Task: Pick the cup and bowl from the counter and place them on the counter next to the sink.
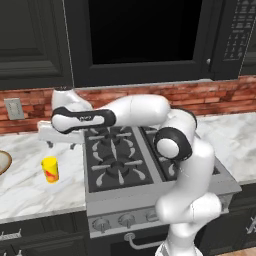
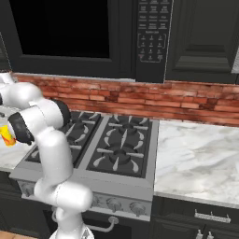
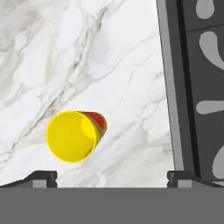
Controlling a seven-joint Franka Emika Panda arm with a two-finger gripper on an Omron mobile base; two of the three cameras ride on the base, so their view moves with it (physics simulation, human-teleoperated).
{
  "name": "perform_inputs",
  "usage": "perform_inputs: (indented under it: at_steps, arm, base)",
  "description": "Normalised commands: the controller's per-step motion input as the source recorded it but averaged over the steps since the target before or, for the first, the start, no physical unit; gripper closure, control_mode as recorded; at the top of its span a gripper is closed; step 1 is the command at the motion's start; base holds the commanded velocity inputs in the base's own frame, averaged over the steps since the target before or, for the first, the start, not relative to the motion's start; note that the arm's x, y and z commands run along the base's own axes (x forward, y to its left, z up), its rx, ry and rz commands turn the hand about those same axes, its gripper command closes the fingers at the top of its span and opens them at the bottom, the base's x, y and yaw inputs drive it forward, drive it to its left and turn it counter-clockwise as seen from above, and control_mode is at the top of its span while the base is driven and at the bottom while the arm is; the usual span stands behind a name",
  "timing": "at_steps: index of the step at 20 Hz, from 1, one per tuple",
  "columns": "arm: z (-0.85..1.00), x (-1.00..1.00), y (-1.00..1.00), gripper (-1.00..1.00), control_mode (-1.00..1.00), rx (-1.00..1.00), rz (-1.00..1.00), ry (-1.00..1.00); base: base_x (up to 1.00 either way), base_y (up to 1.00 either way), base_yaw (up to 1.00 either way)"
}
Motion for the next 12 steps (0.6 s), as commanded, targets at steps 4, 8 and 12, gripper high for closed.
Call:
perform_inputs:
  at_steps: [4, 8, 12]
  arm:
    - [-0.27, 0.23, 0.64, -1.00, -1.00, -0.01, 0.00, 0.06]
    - [-0.22, 0.25, 0.44, -1.00, -1.00, -0.04, 0.00, 0.04]
    - [-0.03, 0.26, 0.04, -1.00, -1.00, -0.01, -0.03, 0.05]
  base:
    - [0.00, 0.00, 0.00]
    - [0.00, 0.00, 0.00]
    - [0.00, 0.00, 0.00]
